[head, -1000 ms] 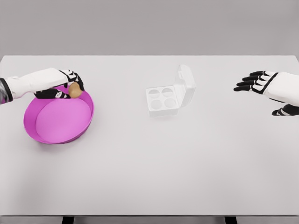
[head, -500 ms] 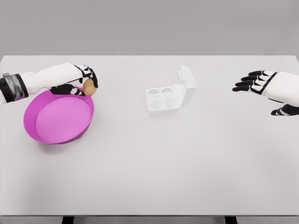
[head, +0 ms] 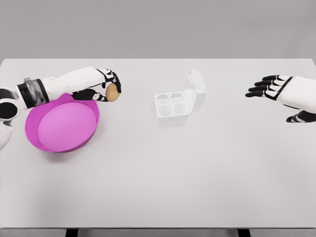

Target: Pack egg into the box and close the box lid

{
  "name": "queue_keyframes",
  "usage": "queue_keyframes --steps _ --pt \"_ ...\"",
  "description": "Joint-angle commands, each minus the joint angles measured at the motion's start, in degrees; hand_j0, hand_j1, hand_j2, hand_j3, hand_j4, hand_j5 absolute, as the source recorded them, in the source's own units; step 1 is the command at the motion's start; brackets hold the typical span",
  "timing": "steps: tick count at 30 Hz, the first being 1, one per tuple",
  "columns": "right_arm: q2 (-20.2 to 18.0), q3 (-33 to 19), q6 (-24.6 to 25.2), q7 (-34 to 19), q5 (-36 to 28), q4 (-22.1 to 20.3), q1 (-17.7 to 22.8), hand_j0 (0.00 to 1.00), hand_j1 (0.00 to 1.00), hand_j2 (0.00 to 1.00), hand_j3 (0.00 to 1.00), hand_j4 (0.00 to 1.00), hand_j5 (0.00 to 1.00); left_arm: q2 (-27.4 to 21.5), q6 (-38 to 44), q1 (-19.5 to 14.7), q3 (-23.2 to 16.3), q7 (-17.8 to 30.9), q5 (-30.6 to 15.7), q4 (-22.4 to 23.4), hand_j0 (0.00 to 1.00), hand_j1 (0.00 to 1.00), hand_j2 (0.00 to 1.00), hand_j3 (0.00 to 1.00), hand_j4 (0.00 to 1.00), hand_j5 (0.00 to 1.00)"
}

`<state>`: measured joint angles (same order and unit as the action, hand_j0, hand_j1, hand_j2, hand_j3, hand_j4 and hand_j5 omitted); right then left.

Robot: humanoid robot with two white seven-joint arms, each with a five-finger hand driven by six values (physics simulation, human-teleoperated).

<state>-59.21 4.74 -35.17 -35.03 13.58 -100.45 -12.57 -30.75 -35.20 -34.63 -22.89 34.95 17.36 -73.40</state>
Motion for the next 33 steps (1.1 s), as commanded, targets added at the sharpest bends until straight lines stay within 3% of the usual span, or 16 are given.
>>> queue_keyframes --steps 1,9,13,14,17,22,33 --pt "-0.21 0.00 0.17 0.03 -0.31 0.07 0.00 1.00 1.00 1.00 1.00 1.00 1.00 1.04 0.20 0.00 0.03 0.05 -0.39 0.01 0.34 0.34 0.34 0.34 0.34 0.34" --pt "0.41 0.79 0.17 0.03 -0.05 1.30 -1.84 1.00 1.00 1.00 1.00 1.00 1.00 3.06 0.20 0.00 -0.58 0.05 -0.48 -0.08 0.35 0.35 0.35 0.35 0.35 0.35" --pt "2.43 12.57 0.17 0.03 0.04 8.33 -12.12 1.00 1.00 1.00 1.00 1.00 1.00 4.56 0.20 0.00 -0.67 0.05 -0.31 -0.08 0.35 0.35 0.35 0.35 0.35 0.35" --pt "3.22 13.62 0.17 0.03 0.13 9.30 -12.83 1.00 1.00 1.00 1.00 1.00 1.00 4.73 0.20 0.00 -0.67 0.05 -0.22 0.01 0.35 0.35 0.35 0.35 0.35 0.35" --pt "7.18 14.59 0.17 0.03 4.17 9.92 -13.45 1.00 1.00 1.00 1.00 1.00 1.00 5.61 0.20 0.00 -0.76 0.05 -0.13 0.19 0.35 0.35 0.35 0.35 0.35 0.35" --pt "7.53 14.94 0.17 0.03 4.61 11.94 -15.03 1.00 1.00 1.00 1.00 1.00 1.00 7.02 0.20 0.00 -0.76 0.05 0.04 0.45 0.35 0.35 0.35 0.35 0.35 0.35" --pt "10.78 22.06 0.17 0.03 4.70 20.03 -21.09 1.00 1.00 1.00 1.00 1.00 1.00 10.45 0.20 0.00 -0.93 0.05 1.71 0.98 0.35 0.35 0.35 0.35 0.35 0.35"
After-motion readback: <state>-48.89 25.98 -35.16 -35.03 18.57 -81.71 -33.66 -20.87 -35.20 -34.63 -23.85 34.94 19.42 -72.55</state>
